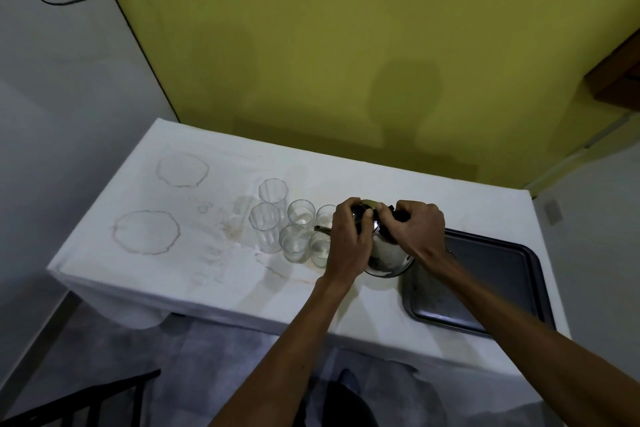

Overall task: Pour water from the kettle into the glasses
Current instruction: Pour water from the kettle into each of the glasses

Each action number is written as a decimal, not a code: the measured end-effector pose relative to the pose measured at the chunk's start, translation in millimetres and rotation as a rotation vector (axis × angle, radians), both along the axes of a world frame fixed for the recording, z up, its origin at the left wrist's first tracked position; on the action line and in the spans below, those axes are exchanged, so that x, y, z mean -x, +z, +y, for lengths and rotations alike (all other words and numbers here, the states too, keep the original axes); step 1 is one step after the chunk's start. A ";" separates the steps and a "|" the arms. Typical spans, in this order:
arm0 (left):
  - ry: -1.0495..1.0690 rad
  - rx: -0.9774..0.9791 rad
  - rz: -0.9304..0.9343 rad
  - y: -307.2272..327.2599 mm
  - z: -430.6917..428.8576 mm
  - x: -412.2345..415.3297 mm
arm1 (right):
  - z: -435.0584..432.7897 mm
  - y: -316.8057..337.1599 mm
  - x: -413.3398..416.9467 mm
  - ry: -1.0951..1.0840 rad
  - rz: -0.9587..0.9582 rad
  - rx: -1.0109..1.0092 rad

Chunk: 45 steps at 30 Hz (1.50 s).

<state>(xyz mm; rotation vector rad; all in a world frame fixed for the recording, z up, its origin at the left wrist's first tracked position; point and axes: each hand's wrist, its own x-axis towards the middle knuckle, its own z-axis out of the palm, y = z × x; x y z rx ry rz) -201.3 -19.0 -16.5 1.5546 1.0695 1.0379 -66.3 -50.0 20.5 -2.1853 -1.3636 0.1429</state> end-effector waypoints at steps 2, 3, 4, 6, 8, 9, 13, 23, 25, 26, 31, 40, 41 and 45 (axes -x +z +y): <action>0.002 -0.004 0.002 0.0 0.0 -0.2 | -0.1 0.0 -0.2 0.004 -0.002 -0.003; 0.002 -0.005 0.002 -0.3 0.0 -0.3 | 0.0 0.0 -0.3 0.002 -0.003 -0.003; 0.004 -0.004 0.002 -0.6 0.0 -0.3 | -0.1 -0.1 -0.5 0.000 -0.001 -0.005; 0.006 -0.001 0.008 -0.8 -0.4 -0.3 | 0.1 0.3 0.0 0.005 0.000 -0.021; -0.002 0.001 0.017 -0.4 -1.0 -0.7 | -1.1 -0.6 -0.5 0.009 0.013 -0.029; -0.005 -0.002 0.023 0.2 -0.7 -0.9 | -2.0 -1.7 -0.9 0.006 0.032 -0.035; -0.018 -0.054 0.072 6.5 -2.6 -2.8 | -10.0 -8.4 -2.6 -0.027 0.151 -0.082; 0.011 -0.230 0.282 26.2 1.2 -13.4 | -14.8 -15.2 -3.9 -0.125 0.450 -0.173; 0.012 -0.245 0.277 29.3 7.2 -14.4 | -11.4 -10.6 -2.2 -0.136 0.455 -0.181; 0.010 -0.239 0.271 30.7 10.6 -14.5 | -9.0 -8.3 -1.4 -0.142 0.447 -0.183; -0.027 -0.193 0.194 35.3 26.8 -13.3 | 6.3 6.8 1.5 -0.156 0.340 -0.169; -0.087 -0.063 0.078 32.4 47.3 -10.6 | 27.2 17.6 0.5 -0.142 0.168 -0.106; -0.087 -0.052 0.070 30.3 49.3 -10.3 | 29.5 17.3 0.5 -0.141 0.152 -0.096; -0.097 -0.015 0.040 23.8 52.6 -9.6 | 34.6 16.3 -0.1 -0.129 0.078 -0.060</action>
